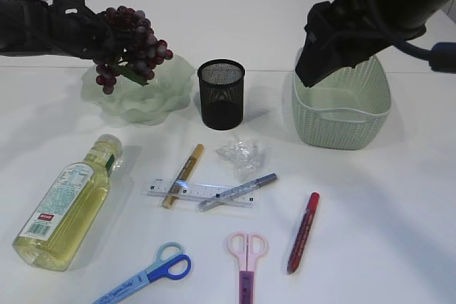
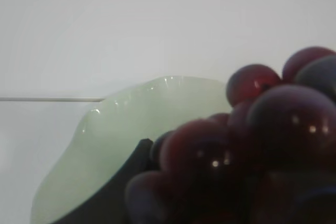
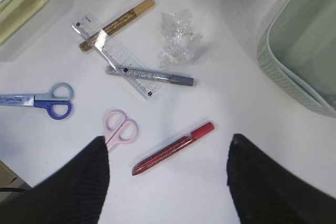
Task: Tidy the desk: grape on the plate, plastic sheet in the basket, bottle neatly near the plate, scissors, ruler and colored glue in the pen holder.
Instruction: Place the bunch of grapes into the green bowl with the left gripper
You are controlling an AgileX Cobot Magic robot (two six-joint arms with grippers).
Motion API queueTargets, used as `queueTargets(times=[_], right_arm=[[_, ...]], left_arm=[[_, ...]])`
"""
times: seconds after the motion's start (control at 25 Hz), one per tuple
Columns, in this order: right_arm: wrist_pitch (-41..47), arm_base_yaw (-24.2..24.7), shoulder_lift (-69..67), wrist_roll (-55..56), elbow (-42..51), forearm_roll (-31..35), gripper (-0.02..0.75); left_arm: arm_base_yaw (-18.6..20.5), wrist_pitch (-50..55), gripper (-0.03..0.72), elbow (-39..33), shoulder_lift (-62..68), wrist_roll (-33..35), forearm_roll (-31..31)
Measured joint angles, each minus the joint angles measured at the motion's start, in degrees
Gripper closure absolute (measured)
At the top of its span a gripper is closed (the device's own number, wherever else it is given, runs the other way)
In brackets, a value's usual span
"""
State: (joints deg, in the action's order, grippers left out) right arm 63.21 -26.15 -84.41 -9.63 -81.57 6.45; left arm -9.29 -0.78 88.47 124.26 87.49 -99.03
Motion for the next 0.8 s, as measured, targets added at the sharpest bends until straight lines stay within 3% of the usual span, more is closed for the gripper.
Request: queueTargets(times=[0.4,0.8], right_arm=[[0.34,0.0,0.0,0.1,0.0,0.0,0.193],[0.34,0.0,0.0,0.1,0.0,0.0,0.193]], left_arm=[[0.0,0.23,0.502,0.13,0.46,0.0,0.36],[0.0,1.98,0.374,0.13,0.46,0.09,2.28]])
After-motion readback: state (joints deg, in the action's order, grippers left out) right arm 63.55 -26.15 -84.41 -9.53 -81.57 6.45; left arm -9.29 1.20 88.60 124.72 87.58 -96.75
